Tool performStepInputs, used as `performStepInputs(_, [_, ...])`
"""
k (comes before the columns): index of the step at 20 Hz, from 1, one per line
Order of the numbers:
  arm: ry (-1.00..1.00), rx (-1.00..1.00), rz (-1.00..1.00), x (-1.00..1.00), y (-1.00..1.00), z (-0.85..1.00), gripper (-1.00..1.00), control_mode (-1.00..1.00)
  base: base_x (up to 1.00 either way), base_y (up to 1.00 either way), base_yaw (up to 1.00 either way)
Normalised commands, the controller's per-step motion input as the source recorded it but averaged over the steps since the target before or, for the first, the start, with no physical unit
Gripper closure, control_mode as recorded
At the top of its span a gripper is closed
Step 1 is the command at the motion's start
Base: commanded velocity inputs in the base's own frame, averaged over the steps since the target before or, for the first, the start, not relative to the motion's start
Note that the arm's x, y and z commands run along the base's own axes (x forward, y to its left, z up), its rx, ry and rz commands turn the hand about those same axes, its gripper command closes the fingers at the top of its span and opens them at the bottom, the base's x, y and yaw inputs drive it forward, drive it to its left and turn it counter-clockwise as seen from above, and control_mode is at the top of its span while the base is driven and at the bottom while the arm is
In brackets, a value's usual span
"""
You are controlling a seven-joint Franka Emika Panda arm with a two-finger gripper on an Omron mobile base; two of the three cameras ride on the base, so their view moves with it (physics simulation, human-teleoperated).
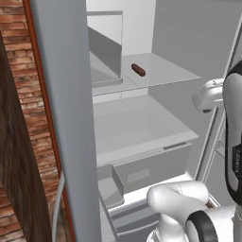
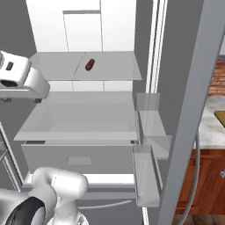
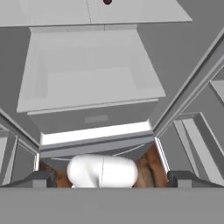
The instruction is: Retrieve the sausage and cheese from the fridge and place them on the cutting board on the counter.
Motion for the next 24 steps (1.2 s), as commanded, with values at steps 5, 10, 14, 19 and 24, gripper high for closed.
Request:
performStepInputs(5, [-0.06,-0.03,0.04,0.78,0.00,-0.58,-1.00,-1.00,0.00,0.00,0.00])
performStepInputs(10, [-0.26,-0.09,0.02,0.75,0.04,-0.42,-1.00,-1.00,0.00,0.00,0.00])
performStepInputs(14, [-0.21,-0.05,0.00,0.66,0.05,-0.01,-1.00,-1.00,0.00,0.00,0.00])
performStepInputs(19, [0.00,0.00,0.00,0.71,0.00,0.29,-1.00,-1.00,0.00,0.00,0.00])
performStepInputs(24, [0.00,0.00,0.00,0.72,0.00,0.14,-1.00,-1.00,0.00,0.00,0.00])
